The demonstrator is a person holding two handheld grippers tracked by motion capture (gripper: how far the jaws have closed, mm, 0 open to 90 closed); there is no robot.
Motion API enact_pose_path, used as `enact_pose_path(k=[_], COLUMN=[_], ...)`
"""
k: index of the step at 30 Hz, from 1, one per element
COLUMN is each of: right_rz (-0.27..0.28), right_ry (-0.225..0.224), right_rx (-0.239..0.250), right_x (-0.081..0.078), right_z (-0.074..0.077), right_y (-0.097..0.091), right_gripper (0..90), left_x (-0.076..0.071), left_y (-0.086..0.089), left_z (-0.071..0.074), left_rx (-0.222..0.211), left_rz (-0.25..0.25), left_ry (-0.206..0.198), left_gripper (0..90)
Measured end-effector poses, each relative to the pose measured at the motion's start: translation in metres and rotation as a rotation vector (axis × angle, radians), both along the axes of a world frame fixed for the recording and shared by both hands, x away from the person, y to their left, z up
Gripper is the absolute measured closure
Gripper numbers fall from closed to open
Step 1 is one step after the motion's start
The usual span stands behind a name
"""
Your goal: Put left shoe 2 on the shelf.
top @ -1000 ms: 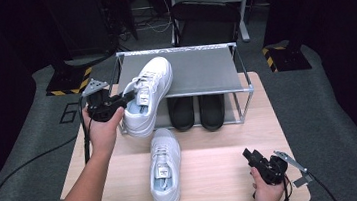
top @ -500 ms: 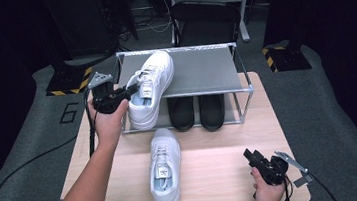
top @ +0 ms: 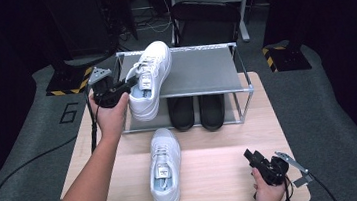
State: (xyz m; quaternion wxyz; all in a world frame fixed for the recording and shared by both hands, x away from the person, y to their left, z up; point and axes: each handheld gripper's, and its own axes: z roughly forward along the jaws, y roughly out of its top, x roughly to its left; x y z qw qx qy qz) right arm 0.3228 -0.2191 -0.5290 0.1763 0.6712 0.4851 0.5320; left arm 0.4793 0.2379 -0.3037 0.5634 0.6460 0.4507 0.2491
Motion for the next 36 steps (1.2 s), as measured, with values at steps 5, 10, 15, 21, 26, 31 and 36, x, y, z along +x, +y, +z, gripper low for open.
enact_pose_path(k=[5,10,15,21,26,31,36], right_rz=[-0.004,-0.003,-0.004,-0.018,-0.019,-0.024,-0.025], right_ry=[0.002,0.004,-0.001,-0.010,-0.009,-0.010,-0.009], right_rx=[0.012,0.012,0.011,0.019,0.019,0.028,0.025], right_x=[0.000,-0.001,-0.002,-0.005,-0.007,-0.008,-0.009], right_z=[-0.001,-0.001,-0.001,0.000,0.000,0.000,0.000], right_y=[-0.001,-0.001,-0.002,-0.005,-0.006,-0.007,-0.009], right_gripper=[51.0,51.0,50.9,50.8,50.8,50.8,50.8], left_x=[0.009,0.016,0.024,0.031,0.038,0.043,0.050], left_y=[-0.002,-0.005,-0.011,-0.020,-0.024,-0.027,-0.033], left_z=[-0.003,-0.002,-0.002,-0.003,0.001,0.002,0.002], left_rx=[-0.018,0.002,0.001,-0.006,0.012,-0.013,-0.017], left_rz=[0.013,0.015,0.025,0.036,0.044,0.051,0.064], left_ry=[-0.027,-0.037,-0.056,-0.065,-0.065,-0.060,-0.058], left_gripper=[80.8,80.7,80.7,80.7,80.6,80.6,80.6])
